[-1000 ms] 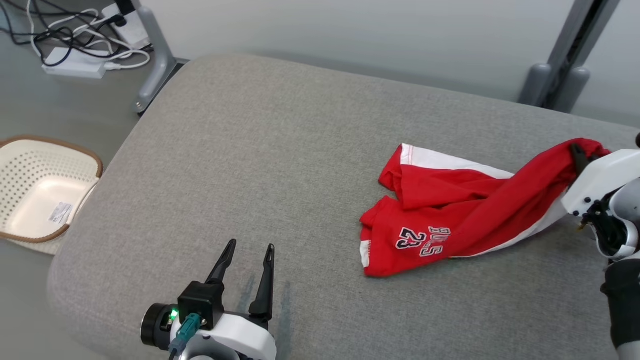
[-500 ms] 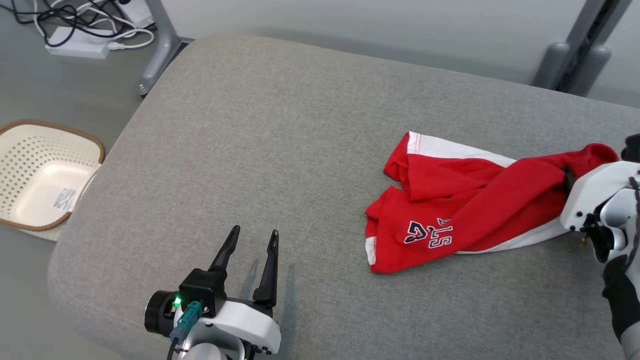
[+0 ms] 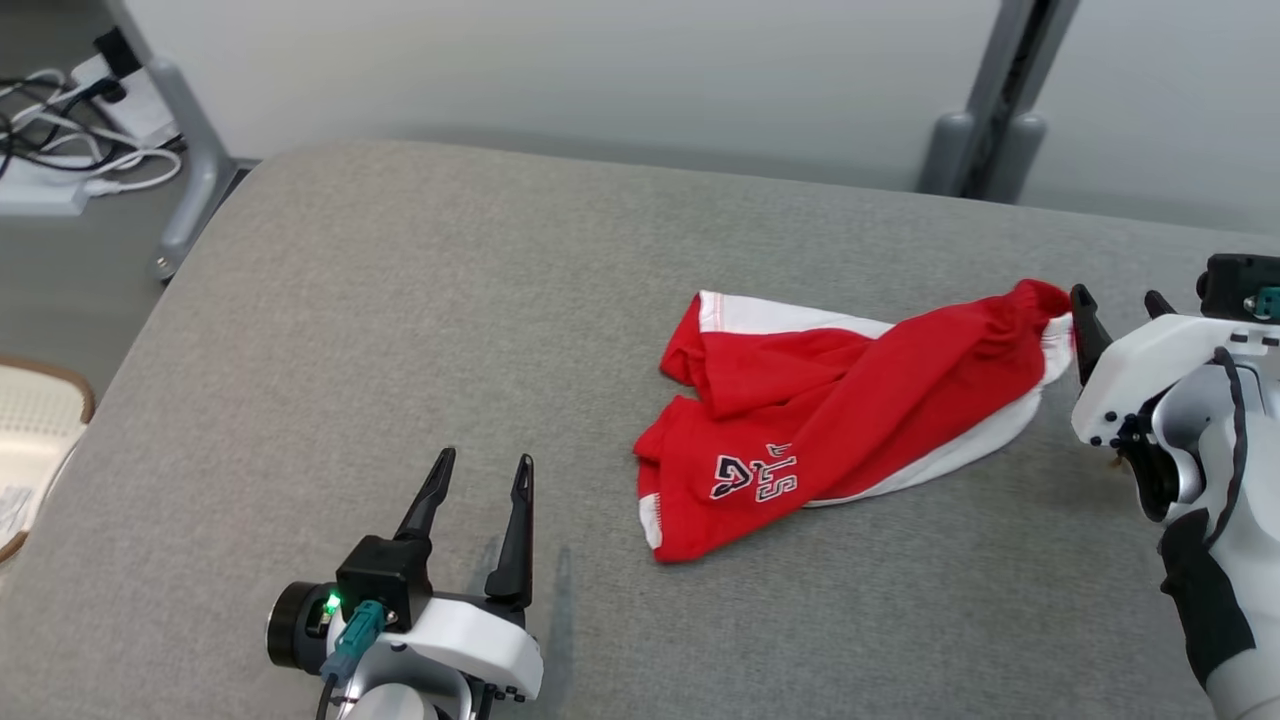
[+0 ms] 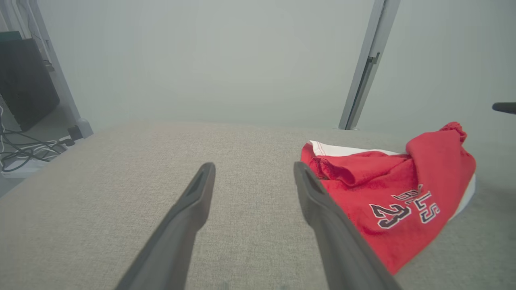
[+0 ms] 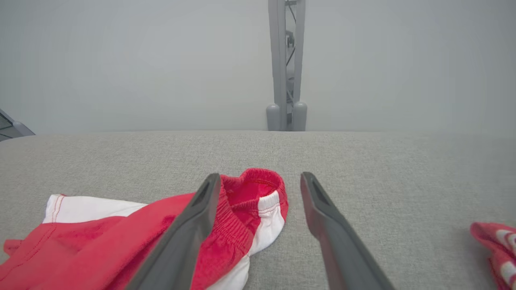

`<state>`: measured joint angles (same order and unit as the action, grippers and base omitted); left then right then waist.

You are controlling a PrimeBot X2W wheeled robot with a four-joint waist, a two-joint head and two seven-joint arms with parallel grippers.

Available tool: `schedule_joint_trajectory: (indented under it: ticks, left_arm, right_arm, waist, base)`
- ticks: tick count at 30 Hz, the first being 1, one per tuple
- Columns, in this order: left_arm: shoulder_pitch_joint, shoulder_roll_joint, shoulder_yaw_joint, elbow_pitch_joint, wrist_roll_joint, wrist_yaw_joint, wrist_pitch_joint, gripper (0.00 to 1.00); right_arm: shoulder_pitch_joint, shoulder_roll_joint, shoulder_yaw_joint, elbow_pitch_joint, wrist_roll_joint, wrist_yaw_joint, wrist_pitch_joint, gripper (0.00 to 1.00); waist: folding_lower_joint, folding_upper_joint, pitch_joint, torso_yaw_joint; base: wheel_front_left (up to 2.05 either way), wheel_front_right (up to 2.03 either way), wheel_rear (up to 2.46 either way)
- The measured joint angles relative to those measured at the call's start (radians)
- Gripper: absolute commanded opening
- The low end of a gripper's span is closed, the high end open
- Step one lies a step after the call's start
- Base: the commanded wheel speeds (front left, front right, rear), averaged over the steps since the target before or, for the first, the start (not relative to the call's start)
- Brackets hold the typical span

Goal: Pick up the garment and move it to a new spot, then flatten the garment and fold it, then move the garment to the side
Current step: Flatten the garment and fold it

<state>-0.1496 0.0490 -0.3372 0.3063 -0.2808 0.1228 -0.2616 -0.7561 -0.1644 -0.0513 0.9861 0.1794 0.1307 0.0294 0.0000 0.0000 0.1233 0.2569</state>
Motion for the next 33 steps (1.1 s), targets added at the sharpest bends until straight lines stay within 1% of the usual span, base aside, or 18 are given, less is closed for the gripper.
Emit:
schedule_joint_trajectory:
  ticks: [7, 13, 15, 18, 22, 26, 30, 31, 33]
  left_arm:
    - [0.02, 0.0, 0.025, -0.011, 0.008, 0.0, 0.0, 1.0]
    - [0.029, 0.0, 0.036, -0.021, 0.012, -0.003, 0.0, 1.0]
    - [0.034, 0.0, 0.04, -0.025, 0.017, -0.006, 0.0, 1.0]
    - [0.037, 0.0, 0.045, -0.029, 0.019, -0.008, 0.0, 1.0]
    - [0.038, 0.0, 0.039, -0.027, 0.026, -0.02, 0.0, 1.0]
    - [0.037, 0.0, 0.018, -0.012, 0.035, -0.059, 0.0, 1.0]
    - [0.023, 0.008, -0.062, 0.057, 0.073, -0.146, 0.0, 1.0]
    - [0.017, 0.01, -0.081, 0.076, 0.081, -0.162, 0.0, 1.0]
    - [0.006, 0.017, -0.111, 0.111, 0.101, -0.181, 0.0, 1.0]
  right_arm:
    - [0.123, -0.025, 0.078, -0.163, 0.055, 0.0, -0.11, 1.0]
    - [0.296, -0.027, 0.096, -0.317, 0.089, 0.0, -0.203, 1.0]
    - [0.352, -0.021, 0.088, -0.36, 0.095, 0.0, -0.222, 1.0]
    - [0.423, 0.008, 0.069, -0.408, 0.102, 0.0, -0.236, 1.0]
    - [0.476, 0.032, 0.055, -0.45, 0.091, 0.0, -0.237, 1.0]
    - [0.482, 0.046, 0.04, -0.488, 0.078, 0.0, -0.223, 1.0]
    - [0.488, 0.054, 0.015, -0.517, 0.075, 0.0, -0.205, 1.0]
    - [0.49, 0.057, 0.011, -0.522, 0.074, 0.0, -0.203, 1.0]
    - [0.492, 0.061, 0.005, -0.529, 0.069, 0.0, -0.195, 1.0]
  waist:
    - [0.0, 0.0, -0.041, -0.07]
    - [-0.0001, 0.0, -0.066, -0.12]
    - [0.0, 0.0, -0.068, -0.132]
    - [0.0, 0.0, -0.069, -0.149]
    - [0.0, 0.0, -0.068, -0.168]
    - [0.0, 0.0, -0.059, -0.182]
    - [0.0, 0.0, -0.047, -0.19]
    - [0.0, 0.0, -0.043, -0.191]
    - [0.0, 0.0, -0.034, -0.195]
  base:
    - [0.0, 0.0, 0.0]
    - [0.0, 0.0, 0.0]
    - [0.0, 0.0, 0.0]
    - [0.0, 0.0, 0.0]
    - [0.0, 0.0, 0.0]
    - [0.0, 0.0, 0.0]
    - [0.0, 0.0, 0.0]
    - [0.0, 0.0, 0.0]
    - [0.0, 0.0, 0.0]
